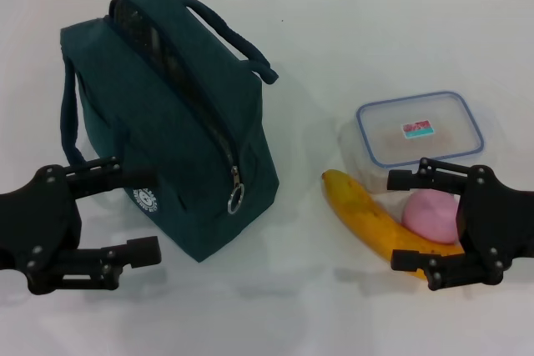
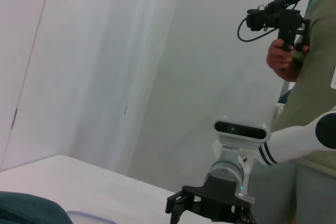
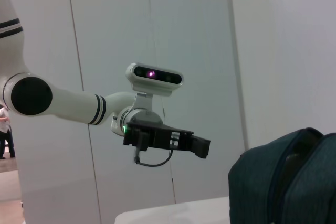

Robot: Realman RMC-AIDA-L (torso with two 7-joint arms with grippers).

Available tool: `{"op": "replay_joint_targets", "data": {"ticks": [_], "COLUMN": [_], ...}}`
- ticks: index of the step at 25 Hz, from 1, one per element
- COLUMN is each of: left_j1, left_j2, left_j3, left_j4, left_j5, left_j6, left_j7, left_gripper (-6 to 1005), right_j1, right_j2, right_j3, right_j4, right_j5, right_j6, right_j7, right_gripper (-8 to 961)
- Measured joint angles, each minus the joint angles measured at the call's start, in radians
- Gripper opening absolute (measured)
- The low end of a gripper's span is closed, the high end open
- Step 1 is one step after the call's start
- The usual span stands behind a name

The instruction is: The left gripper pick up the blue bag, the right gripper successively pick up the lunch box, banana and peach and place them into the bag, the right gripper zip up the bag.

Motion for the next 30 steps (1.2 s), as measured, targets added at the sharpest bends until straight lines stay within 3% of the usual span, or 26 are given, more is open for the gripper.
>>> {"op": "replay_joint_targets", "data": {"ticks": [13, 18, 21, 25, 27, 30], "left_j1": [-0.002, -0.003, -0.01, -0.061, -0.096, -0.138], "left_j2": [-0.002, 0.001, 0.002, 0.005, 0.026, 0.065], "left_j3": [0.0, -0.029, -0.157, -0.398, -0.463, -0.474], "left_j4": [-0.001, -0.001, -0.001, -0.009, -0.008, 0.0], "left_j5": [-0.001, -0.087, -0.136, -0.082, -0.012, 0.089], "left_j6": [0.0, -0.001, -0.009, -0.065, -0.111, -0.185], "left_j7": [-0.001, -0.046, -0.138, -0.301, -0.402, -0.568], "left_gripper": [875, 875, 874, 874, 874, 874], "right_j1": [0.001, 0.001, 0.001, -0.001, -0.003, -0.005], "right_j2": [0.0, -0.002, -0.002, 0.0, 0.0, 0.0], "right_j3": [-0.006, -0.006, -0.003, -0.001, 0.001, 0.002], "right_j4": [0.001, 0.002, 0.003, 0.005, 0.005, 0.005], "right_j5": [0.007, 0.007, 0.007, 0.007, 0.007, 0.007], "right_j6": [0.0, 0.006, 0.009, 0.02, 0.023, 0.032], "right_j7": [0.0, 0.0, 0.0, 0.0, 0.0, 0.0], "right_gripper": [885, 884, 884, 883, 883, 883]}}
